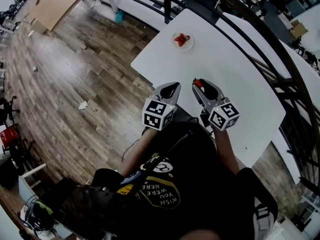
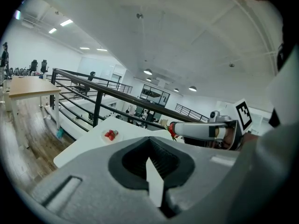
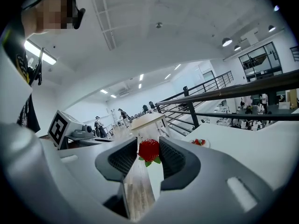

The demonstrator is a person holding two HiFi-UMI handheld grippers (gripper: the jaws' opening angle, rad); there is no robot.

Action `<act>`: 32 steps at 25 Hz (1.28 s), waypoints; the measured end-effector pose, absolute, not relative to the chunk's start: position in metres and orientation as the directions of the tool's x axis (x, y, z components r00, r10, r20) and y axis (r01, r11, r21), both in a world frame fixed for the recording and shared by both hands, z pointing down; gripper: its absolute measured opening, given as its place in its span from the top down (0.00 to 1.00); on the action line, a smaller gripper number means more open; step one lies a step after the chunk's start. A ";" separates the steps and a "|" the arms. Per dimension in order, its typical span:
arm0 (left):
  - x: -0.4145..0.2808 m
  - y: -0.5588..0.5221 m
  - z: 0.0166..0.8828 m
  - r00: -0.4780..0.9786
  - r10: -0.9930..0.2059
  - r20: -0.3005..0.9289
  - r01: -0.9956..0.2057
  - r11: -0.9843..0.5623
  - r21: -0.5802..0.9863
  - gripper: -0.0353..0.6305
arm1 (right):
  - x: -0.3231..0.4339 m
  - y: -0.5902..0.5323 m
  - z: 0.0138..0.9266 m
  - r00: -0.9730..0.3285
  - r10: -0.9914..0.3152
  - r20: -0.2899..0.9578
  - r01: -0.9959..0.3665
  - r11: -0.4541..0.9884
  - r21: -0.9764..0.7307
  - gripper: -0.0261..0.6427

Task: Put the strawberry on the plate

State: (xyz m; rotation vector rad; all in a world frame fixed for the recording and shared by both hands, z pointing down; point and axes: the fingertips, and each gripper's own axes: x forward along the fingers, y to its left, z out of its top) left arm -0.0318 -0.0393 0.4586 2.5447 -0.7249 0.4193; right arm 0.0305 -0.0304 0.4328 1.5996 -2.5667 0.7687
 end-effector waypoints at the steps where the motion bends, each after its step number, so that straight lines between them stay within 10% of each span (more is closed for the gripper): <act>1: -0.032 -0.042 0.460 0.817 -0.413 0.402 -0.554 -0.755 0.349 0.95 | 0.030 -0.032 0.434 -0.473 -0.837 0.275 -0.849 0.351 -0.395 0.75; 32: 0.044 -0.108 0.489 0.770 -0.388 0.506 -0.580 -0.757 0.302 0.95 | 0.108 -0.103 0.485 -0.502 -0.801 0.326 -0.820 0.322 -0.473 0.75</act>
